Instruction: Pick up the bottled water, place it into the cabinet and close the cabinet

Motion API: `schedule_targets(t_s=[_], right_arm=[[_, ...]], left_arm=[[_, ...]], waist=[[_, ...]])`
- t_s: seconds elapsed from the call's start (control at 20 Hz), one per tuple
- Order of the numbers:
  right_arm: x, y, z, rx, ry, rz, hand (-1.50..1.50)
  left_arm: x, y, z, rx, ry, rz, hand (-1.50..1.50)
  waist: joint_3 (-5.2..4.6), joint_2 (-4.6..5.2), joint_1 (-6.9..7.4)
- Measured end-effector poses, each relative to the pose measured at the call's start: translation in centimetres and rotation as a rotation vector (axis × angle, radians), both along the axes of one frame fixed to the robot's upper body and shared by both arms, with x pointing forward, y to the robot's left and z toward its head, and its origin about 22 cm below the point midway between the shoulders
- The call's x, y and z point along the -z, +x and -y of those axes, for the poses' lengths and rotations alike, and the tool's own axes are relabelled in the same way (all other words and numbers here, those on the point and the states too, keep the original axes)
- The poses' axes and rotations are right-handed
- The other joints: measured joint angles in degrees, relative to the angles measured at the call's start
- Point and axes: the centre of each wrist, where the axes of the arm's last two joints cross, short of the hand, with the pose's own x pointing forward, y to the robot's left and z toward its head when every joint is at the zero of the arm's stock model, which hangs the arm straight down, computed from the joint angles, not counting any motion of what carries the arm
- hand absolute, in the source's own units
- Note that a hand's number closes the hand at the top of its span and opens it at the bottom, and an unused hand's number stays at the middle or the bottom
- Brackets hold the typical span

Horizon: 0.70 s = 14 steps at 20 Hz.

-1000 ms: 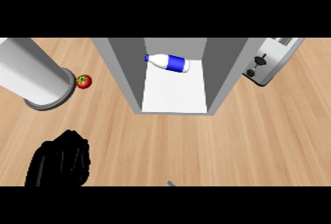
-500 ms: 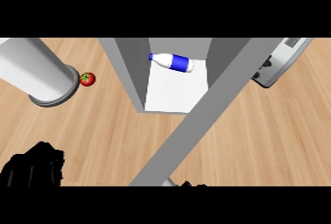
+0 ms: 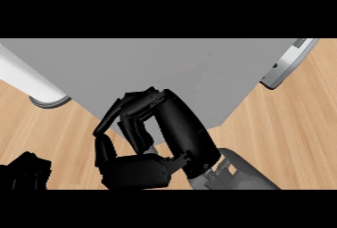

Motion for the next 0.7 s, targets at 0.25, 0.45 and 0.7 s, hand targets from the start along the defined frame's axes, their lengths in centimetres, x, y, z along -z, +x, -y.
schedule_targets(t_s=[0.25,0.45,0.7], right_arm=[[1.3,5.6,0.6,-0.007,0.017,-0.08,1.5],[2.0,8.5,1.3,-0.067,0.012,-0.083,1.5],[3.0,10.0,1.9,-0.132,0.005,-0.061,1.5]], left_arm=[[-0.2,-0.7,-0.6,-0.004,0.008,-0.001,1.5],[-0.1,-0.6,-1.1,-0.001,0.006,-0.001,1.5],[-0.2,-0.5,-1.5,0.009,0.009,0.003,1.5]], waist=[[0.08,-0.01,-0.37],[0.05,-1.0,-0.55],[0.03,-2.14,-0.35]])
